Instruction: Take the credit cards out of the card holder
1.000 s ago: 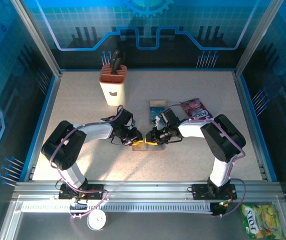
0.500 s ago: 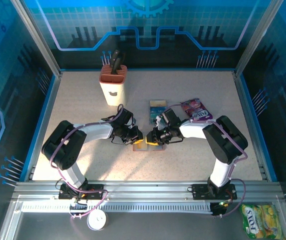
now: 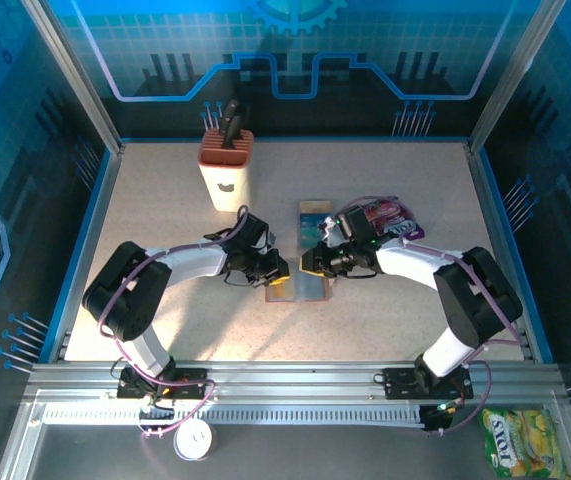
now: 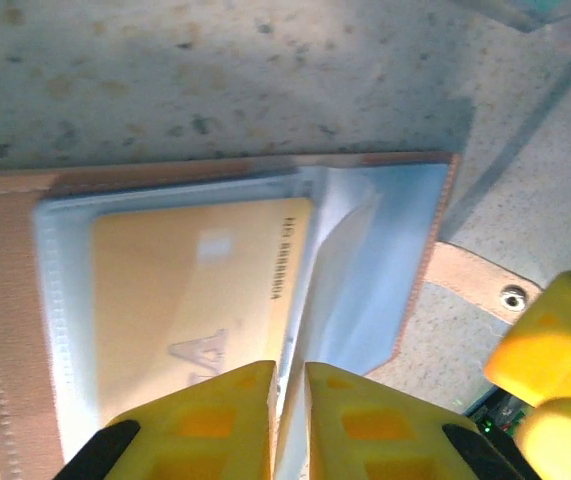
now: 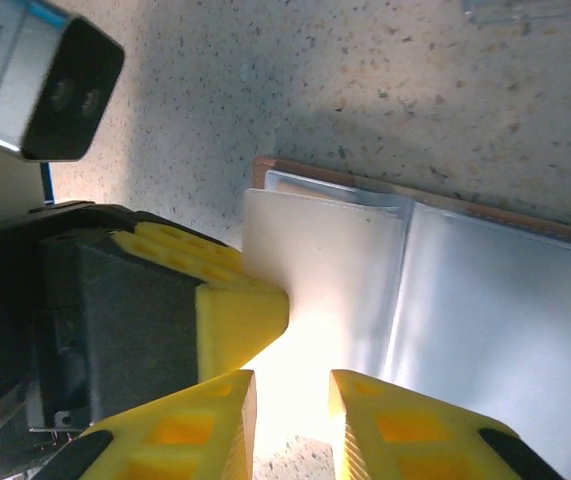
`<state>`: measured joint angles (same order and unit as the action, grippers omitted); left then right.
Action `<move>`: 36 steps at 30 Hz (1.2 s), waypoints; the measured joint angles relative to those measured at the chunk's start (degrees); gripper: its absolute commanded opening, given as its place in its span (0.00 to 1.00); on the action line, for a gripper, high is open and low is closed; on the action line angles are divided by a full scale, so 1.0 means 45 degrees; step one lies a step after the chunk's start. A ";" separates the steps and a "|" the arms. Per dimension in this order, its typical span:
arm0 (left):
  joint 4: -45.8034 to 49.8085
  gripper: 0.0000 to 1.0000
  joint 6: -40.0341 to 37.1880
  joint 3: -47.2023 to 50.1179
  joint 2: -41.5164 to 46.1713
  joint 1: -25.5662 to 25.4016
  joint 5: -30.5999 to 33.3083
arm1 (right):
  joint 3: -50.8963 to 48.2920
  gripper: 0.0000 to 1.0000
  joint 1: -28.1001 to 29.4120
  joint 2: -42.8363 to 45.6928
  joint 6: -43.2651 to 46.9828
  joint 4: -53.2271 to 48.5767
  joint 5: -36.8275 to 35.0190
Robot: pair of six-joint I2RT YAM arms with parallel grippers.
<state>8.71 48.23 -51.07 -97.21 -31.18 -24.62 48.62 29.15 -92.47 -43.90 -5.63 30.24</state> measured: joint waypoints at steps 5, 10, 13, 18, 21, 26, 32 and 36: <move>-0.0005 0.16 0.0185 -0.0457 -0.0015 -0.0330 -0.0087 | -0.0160 0.27 -0.0291 0.0442 0.0097 -0.0355 -0.0068; -0.0010 0.16 0.0272 -0.0913 -0.0340 -0.0573 -0.0160 | -0.0340 0.27 -0.0559 0.0797 0.0146 -0.0568 -0.0136; -0.0015 0.16 0.0296 -0.1141 -0.0709 -0.0709 -0.0160 | -0.0457 0.27 -0.0685 0.0976 0.0185 -0.0651 -0.0199; -0.0015 0.17 0.0316 -0.1511 -0.1214 -0.0947 -0.0175 | -0.0631 0.27 -0.0835 0.1316 0.0209 -0.0835 -0.0267; -0.0024 0.19 0.0321 -0.1860 -0.1540 -0.1093 -0.0262 | -0.0665 0.27 -0.0947 0.1520 0.0301 -0.0976 -0.0296; -0.0068 0.23 0.0379 -0.2370 -0.1962 -0.1311 -0.0418 | -0.0821 0.27 -0.1190 0.1957 0.0457 -0.1297 -0.0345; -0.0151 0.30 0.0563 -0.3026 -0.2458 -0.1491 -0.0597 | -0.0884 0.28 -0.1413 0.2433 0.0661 -0.1734 -0.0437; -0.0146 0.34 0.0593 -0.3143 -0.2555 -0.1515 -0.0641 | -0.0884 0.28 -0.1433 0.2526 0.0670 -0.1870 -0.0486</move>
<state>8.05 50.89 -65.21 -108.71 -38.00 -27.51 44.64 22.70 -81.10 -40.88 -14.04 28.05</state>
